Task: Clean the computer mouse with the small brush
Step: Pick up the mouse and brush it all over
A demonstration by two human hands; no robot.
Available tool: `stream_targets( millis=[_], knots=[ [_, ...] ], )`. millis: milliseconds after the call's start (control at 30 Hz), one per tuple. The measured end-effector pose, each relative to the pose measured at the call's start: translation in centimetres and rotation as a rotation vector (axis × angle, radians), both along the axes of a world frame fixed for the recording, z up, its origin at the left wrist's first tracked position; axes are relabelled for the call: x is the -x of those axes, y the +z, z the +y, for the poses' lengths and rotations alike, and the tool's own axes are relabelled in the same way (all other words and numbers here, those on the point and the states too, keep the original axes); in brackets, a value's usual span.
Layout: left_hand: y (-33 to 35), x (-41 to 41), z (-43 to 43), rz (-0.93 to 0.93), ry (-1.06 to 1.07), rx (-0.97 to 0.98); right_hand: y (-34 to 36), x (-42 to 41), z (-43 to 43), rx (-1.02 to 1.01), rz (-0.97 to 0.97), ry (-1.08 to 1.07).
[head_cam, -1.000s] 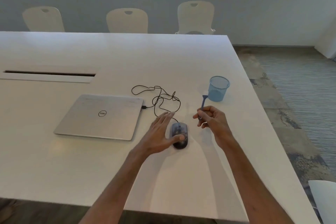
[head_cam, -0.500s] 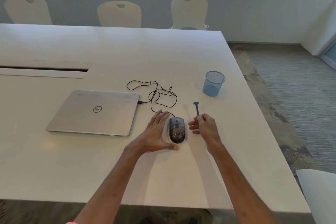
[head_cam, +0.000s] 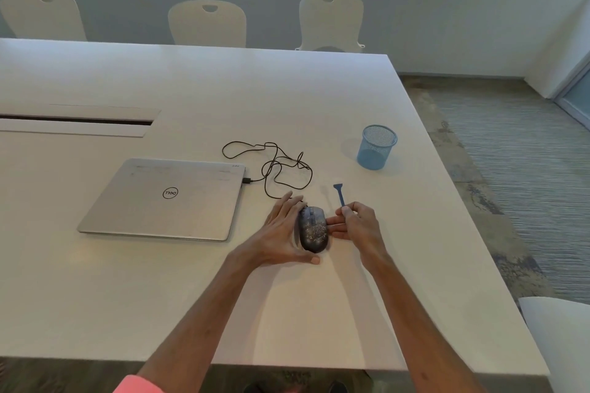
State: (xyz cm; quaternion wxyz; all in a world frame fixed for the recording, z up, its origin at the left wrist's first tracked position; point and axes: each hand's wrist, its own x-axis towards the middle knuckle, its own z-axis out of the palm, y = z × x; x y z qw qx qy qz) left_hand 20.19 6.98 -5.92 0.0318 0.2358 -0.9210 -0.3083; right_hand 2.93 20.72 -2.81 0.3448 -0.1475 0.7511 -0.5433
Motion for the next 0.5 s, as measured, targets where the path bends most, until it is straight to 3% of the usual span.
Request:
stream_targets(
  millis=[500],
  knots=[
    [0.7, -0.1, 0.8, 0.061, 0.028, -0.033, 1.3, -0.7, 0.7, -0.02, 0.02, 0.035]
  ],
)
